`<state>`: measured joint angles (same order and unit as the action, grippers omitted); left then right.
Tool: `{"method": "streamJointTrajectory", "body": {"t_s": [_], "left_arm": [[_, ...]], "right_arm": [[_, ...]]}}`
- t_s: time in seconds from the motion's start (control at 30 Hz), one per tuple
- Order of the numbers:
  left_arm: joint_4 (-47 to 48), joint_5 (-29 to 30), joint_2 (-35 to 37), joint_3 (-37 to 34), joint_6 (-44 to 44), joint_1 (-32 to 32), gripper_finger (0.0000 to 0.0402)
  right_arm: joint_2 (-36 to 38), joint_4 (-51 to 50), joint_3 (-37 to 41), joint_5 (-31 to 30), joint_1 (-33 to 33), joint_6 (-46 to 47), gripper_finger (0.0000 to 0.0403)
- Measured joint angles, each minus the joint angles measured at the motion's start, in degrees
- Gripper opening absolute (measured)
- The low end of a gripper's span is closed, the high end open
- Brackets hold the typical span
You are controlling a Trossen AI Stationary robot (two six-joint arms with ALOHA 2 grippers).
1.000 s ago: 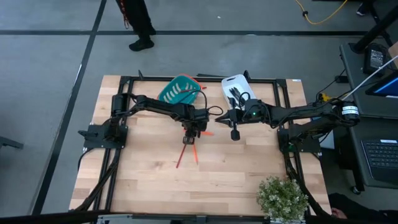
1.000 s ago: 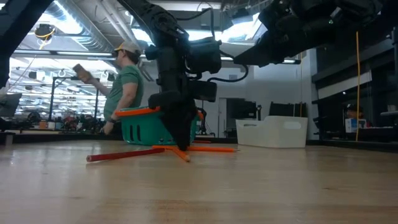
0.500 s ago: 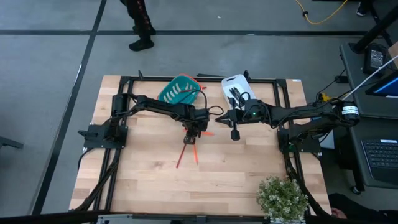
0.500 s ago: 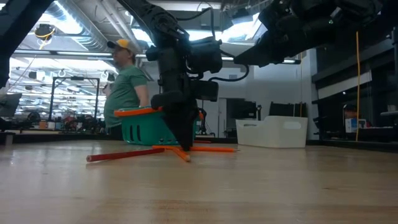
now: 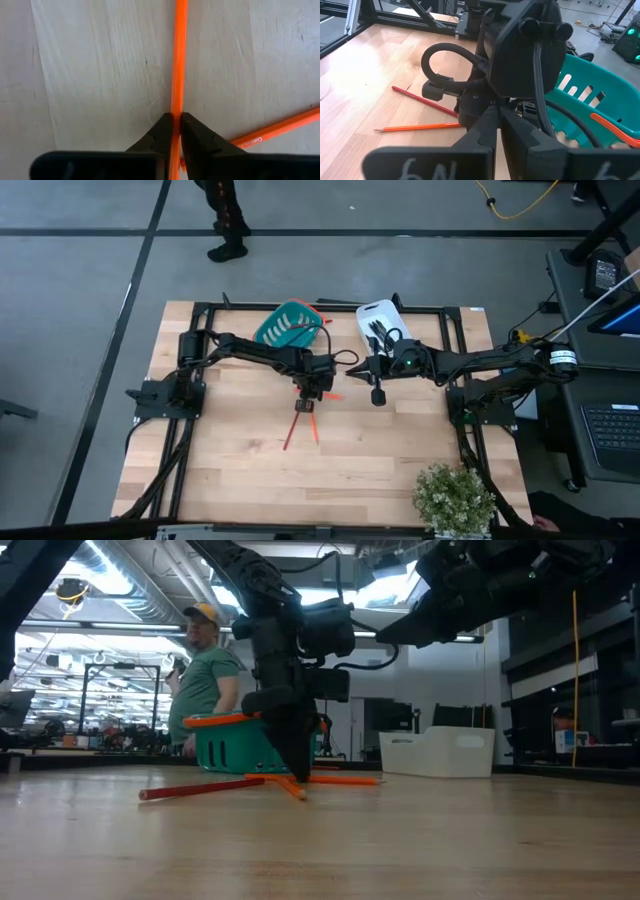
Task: Sort pens & pencils
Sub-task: Put the orange pencil into the blue bin
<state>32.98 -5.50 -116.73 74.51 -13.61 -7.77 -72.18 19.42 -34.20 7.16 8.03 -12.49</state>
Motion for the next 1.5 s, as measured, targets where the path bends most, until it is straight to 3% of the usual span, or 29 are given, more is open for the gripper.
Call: {"method": "streamJointTrajectory", "body": {"t_s": [0.17, 0.43, 1.2, 1.5], "left_arm": [[-0.05, 0.0, 0.05, -0.09, 0.05, 0.0, 0.0011], [-0.86, -2.6, 0.05, -0.27, -0.5, -0.73, 0.0012], [-0.7, -2.94, 0.44, -0.36, -3.15, -0.76, 0.0006], [1.58, -3.72, 3.52, -0.78, -3.45, -0.49, 0.0003]], "right_arm": [[0.0, -0.02, 0.0, 0.0, -0.02, 0.1, 0.0026], [0.0, -0.2, 0.0, 0.07, -0.01, 0.17, 0.0026], [0.0, -1.77, 0.02, 0.2, -0.02, 0.39, 0.0026], [0.0, -1.97, 0.02, 0.19, -0.01, 0.42, 0.0026]]}}
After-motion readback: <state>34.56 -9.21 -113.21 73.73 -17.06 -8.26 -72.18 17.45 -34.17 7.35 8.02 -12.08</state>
